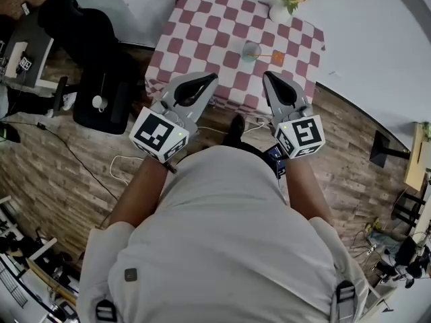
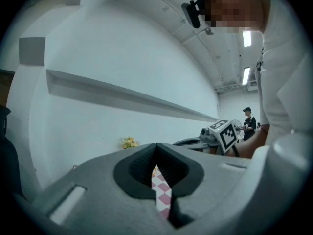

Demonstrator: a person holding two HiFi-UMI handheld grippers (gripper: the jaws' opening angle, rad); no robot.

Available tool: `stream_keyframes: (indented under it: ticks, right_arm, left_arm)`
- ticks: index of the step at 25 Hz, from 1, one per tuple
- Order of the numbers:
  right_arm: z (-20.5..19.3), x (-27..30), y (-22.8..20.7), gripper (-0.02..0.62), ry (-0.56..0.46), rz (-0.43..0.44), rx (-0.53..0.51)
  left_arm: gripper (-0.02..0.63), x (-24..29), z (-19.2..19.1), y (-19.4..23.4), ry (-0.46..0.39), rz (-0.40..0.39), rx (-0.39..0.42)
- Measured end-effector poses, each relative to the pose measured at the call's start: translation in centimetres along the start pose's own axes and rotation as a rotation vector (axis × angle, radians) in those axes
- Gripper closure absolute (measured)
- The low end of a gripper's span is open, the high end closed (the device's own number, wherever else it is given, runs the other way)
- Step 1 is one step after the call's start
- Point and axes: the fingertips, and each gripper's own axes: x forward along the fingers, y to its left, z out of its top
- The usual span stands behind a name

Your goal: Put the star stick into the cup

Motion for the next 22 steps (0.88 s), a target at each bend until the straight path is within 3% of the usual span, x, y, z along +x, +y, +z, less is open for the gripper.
stream_keyframes:
  ticks: [7,15,22]
  right_arm:
    - [1.5,-1.0,3.2,0.586,-0.030,0.046,-0.030]
    - [1.4,-3.9,6.0,0.586,-0.005,0.020,-0.021]
    - [0.5,-5.9,5.7,0.586,0.010,-0.006,-0.029]
  left_arm:
    - [0.604,-2.2,0.1,0.0,-0.003,-0.014,0.002]
    - [0.604,-3.6,-0.9,-1.2,0.017,-0.063,-0.034]
    - [0.604,-3.7,-1.7,-2.1,0.027,-0.075,-0.039]
